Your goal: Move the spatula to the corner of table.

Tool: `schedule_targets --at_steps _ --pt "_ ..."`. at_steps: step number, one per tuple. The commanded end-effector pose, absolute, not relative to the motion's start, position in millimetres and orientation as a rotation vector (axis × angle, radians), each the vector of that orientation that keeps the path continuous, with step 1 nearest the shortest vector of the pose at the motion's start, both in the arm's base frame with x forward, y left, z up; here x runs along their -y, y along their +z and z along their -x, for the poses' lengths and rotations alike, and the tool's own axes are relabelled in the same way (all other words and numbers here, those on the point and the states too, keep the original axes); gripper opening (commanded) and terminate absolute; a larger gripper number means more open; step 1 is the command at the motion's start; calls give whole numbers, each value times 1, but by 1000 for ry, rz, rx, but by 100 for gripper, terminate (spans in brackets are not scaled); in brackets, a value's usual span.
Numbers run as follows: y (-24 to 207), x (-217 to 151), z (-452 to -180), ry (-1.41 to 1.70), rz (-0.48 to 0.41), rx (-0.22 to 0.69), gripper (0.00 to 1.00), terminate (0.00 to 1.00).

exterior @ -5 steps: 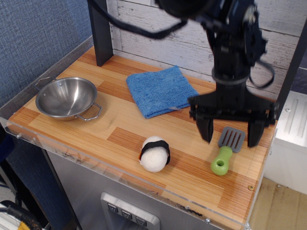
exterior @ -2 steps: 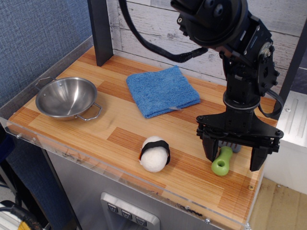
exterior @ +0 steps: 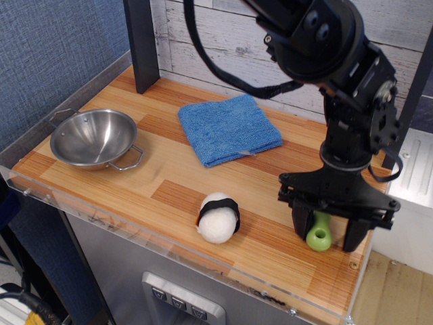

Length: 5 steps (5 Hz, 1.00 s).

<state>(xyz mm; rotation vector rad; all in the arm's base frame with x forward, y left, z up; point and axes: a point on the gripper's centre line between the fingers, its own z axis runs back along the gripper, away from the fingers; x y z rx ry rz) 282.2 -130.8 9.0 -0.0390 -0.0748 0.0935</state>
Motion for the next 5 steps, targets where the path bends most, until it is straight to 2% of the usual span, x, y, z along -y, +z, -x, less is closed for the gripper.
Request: schedule_targets --at_steps 1,2,3,5 --pt "26 134 -282 83 48 132 0 0" --pt "32 135 -282 80 91 128 0 0" --pt "52 129 -281 104 117 180 0 0" --pt "84 92 -292 217 120 239 0 0"
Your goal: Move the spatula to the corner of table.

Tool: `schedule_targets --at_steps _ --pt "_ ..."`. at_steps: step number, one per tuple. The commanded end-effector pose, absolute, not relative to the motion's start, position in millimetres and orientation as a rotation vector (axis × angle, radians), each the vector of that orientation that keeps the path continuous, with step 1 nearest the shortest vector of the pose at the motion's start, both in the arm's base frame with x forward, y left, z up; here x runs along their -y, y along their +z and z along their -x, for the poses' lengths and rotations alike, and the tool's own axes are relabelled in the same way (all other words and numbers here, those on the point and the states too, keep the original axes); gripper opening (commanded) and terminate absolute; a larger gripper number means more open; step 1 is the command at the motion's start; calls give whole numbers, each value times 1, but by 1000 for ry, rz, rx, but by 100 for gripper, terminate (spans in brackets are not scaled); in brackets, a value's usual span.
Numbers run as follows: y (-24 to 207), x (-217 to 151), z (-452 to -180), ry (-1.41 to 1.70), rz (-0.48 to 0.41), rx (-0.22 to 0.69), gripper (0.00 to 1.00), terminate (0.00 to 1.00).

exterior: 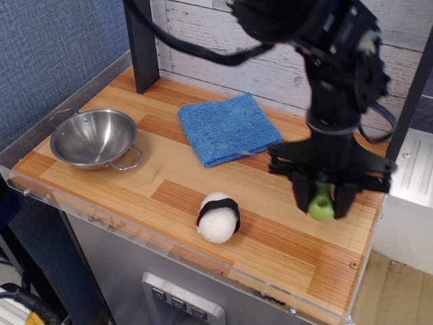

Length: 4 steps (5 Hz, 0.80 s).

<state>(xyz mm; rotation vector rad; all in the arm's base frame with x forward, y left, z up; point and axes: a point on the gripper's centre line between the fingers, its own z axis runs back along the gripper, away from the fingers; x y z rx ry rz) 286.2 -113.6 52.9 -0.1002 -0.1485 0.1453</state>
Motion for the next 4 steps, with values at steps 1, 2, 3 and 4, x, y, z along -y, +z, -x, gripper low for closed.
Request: schedule_targets --at_steps 1,2,3,4 --pt "88 54 -294 331 112 248 0 0" --pt "87 20 -296 436 103 249 0 0" --pt "86 -17 -299 539 89 261 0 0" --pt "83 -41 -301 624 83 266 0 0"
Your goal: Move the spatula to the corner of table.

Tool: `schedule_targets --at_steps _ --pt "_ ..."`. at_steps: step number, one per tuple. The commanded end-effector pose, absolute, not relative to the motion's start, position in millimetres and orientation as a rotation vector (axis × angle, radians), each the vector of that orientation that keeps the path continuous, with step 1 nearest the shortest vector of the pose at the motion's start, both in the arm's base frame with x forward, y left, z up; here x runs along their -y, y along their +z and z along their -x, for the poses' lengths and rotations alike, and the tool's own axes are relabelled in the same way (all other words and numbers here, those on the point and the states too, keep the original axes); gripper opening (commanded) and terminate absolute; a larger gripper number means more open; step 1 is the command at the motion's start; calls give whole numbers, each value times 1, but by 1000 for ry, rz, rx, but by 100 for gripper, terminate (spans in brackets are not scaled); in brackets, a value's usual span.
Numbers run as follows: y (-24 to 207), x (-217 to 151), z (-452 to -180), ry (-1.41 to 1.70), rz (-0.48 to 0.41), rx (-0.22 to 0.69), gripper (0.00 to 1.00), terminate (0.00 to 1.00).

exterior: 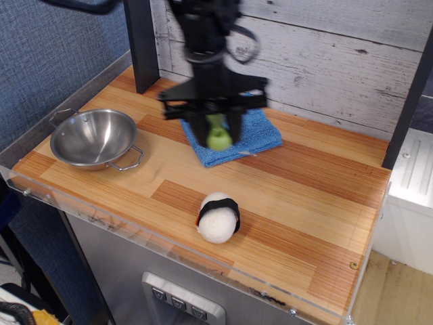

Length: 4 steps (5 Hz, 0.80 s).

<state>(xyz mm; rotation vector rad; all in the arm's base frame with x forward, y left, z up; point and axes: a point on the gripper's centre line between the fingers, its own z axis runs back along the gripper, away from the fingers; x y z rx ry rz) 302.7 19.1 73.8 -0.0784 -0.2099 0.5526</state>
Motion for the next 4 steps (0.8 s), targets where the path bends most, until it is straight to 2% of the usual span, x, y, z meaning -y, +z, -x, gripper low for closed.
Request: schedule_targets --at_steps 1,4 --pt "81 -59 -309 688 72 274 0 0" --pt "62 -104 -341 792 25 251 0 0"
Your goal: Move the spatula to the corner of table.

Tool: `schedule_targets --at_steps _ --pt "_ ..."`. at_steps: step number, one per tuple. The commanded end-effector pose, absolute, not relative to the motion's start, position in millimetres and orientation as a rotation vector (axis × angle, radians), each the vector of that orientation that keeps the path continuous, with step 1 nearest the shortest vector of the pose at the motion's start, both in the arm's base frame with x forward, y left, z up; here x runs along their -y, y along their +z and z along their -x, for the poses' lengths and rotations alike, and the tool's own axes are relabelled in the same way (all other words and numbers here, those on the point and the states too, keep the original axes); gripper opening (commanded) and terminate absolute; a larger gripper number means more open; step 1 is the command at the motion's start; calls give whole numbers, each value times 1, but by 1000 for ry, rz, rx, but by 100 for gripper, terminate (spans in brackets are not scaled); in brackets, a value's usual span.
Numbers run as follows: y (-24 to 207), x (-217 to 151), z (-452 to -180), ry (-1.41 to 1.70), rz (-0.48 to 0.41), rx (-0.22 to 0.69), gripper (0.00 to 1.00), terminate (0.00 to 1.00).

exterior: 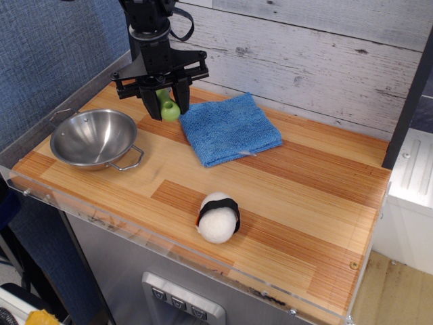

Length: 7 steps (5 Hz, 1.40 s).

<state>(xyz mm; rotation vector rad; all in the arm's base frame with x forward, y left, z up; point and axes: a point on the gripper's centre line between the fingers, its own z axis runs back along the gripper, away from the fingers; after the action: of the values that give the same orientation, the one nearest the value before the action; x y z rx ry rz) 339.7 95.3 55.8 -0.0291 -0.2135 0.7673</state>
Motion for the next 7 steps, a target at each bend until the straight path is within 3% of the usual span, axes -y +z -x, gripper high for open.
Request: schedule_targets --at_steps 1,5,6,7 --pt "51 -109 -347 800 -10 238 0 0" --pt "25 -137 -358 860 -37 194 0 0" --pt "27 -133 -357 862 -19 179 100 0" --pt "28 -126 -358 844 -5 173 100 0"
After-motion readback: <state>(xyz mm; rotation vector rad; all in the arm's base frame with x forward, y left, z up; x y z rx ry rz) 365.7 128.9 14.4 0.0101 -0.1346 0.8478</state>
